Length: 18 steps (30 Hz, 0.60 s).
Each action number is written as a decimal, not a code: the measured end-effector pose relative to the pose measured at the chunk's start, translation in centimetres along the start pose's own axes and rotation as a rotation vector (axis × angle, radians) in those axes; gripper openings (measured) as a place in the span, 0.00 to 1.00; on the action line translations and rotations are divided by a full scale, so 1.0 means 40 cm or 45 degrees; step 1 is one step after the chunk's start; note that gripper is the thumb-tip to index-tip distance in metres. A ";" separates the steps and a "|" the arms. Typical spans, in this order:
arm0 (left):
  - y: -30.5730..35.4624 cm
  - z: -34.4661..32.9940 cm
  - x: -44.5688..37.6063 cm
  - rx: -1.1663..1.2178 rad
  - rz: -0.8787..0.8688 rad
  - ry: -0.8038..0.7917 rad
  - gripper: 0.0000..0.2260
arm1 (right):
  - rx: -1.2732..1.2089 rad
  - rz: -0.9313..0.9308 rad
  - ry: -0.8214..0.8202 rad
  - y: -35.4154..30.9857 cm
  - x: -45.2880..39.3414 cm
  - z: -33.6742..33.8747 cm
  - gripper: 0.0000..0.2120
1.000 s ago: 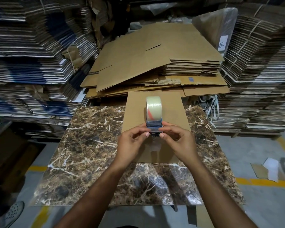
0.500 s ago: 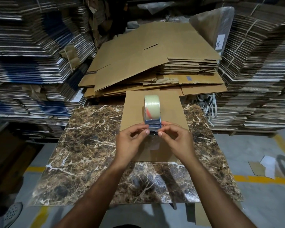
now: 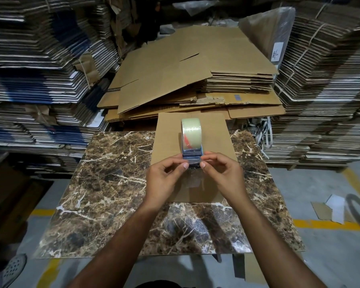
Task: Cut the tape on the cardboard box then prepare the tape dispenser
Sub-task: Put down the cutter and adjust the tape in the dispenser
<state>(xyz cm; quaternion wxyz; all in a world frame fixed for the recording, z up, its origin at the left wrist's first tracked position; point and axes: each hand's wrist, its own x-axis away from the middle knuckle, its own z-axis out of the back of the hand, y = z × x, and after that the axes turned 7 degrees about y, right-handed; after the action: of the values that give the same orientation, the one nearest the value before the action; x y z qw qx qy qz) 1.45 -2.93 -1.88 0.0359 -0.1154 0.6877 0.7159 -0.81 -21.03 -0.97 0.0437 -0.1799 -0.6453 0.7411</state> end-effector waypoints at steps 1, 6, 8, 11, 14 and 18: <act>-0.001 0.001 0.001 -0.004 0.004 0.002 0.06 | -0.011 -0.008 0.002 -0.002 0.002 -0.001 0.11; 0.001 0.000 0.005 0.033 0.035 0.011 0.06 | -0.077 -0.062 -0.006 -0.002 0.006 -0.001 0.29; 0.002 0.000 0.005 0.032 0.042 0.011 0.06 | -0.006 -0.032 -0.002 -0.002 0.003 0.002 0.24; -0.003 0.001 0.003 -0.003 0.063 0.022 0.07 | 0.085 0.000 -0.012 -0.003 0.004 0.006 0.10; -0.002 0.003 0.006 -0.025 0.071 0.022 0.07 | 0.114 0.002 -0.007 0.008 0.007 0.005 0.06; 0.001 -0.003 0.015 -0.055 0.048 0.060 0.05 | 0.064 -0.077 0.018 0.014 0.011 0.001 0.03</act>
<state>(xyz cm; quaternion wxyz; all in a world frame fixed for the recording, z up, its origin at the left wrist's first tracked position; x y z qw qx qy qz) 0.86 -3.12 -1.99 0.0036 -0.1201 0.6746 0.7283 -1.12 -21.02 -1.59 0.0751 -0.1643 -0.6314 0.7541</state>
